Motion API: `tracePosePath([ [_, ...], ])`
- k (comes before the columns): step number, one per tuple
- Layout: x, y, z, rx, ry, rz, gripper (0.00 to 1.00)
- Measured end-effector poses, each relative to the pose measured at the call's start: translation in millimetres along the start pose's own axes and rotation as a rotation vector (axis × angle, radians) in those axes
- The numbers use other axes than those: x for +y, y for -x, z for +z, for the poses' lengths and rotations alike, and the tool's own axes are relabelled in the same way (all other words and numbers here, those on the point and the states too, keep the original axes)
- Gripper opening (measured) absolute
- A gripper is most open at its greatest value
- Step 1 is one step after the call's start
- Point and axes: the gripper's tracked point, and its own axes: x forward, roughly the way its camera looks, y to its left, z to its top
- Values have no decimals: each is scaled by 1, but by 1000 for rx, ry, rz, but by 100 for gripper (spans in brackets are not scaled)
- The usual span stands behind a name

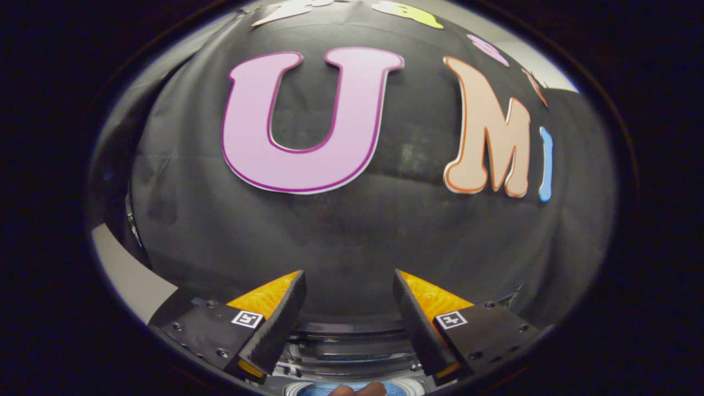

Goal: Put the clothes into the washing machine and then close the washing machine lid.

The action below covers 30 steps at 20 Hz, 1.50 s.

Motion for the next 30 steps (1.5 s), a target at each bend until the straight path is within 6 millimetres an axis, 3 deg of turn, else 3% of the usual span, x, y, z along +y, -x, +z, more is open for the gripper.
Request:
tracePosePath([
  [4, 4, -9, 2, -31, -113, 46, 98],
  [30, -1, 6, 2, -18, -98, -3, 97],
])
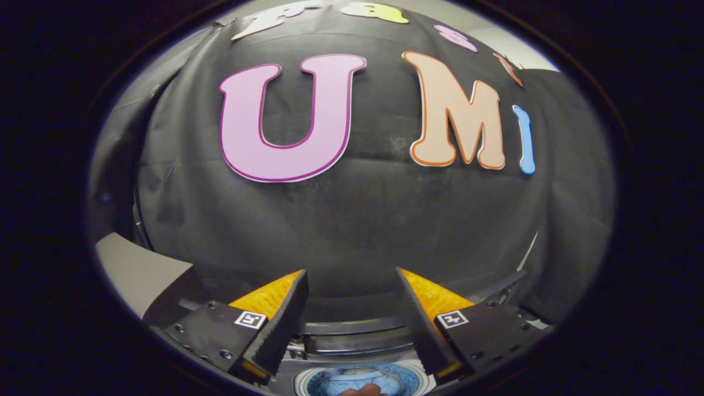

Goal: Put the clothes into the washing machine and then close the washing machine lid.

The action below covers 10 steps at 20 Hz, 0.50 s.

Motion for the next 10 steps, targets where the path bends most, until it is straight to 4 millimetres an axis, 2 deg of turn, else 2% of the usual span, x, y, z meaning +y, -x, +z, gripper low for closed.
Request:
tracePosePath([
  [10, -2, 6, 2, -35, -11, -28, 97],
])
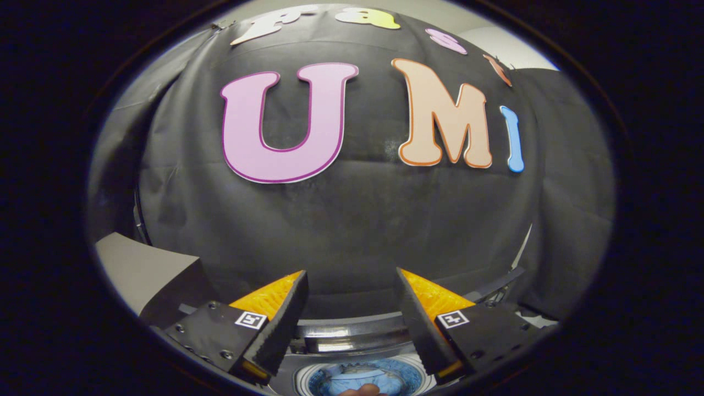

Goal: Put the clothes into the washing machine and then close the washing machine lid.

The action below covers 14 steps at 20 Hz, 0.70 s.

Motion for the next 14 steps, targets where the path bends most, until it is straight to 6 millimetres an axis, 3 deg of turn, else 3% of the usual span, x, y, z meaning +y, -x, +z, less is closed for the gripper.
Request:
tracePosePath([
  [14, -2, 6, 1, -14, -3, -22, 97],
])
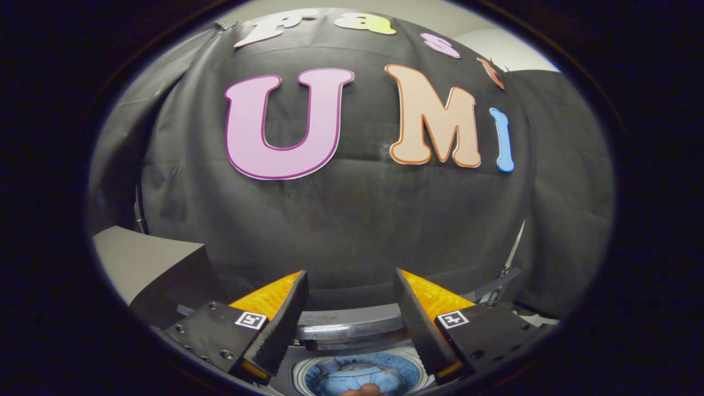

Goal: Put the clothes into the washing machine and then close the washing machine lid.

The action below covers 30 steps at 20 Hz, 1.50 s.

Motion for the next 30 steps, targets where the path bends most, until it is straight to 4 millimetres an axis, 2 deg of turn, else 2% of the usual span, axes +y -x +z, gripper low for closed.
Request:
tracePosePath([
  [4, -1, 1, -5, 16, -7, -10, 97],
  [7, 7, 2, -18, 95, -37, 27, 98],
  [13, 2, 25, -30, 77, -6, -6, 98],
  [21, 6, 72, -42, 70, 30, -1, 98],
  [28, 0, 136, -62, 34, 45, -24, 98],
  [30, -8, 157, -65, 26, 52, -51, 99],
])
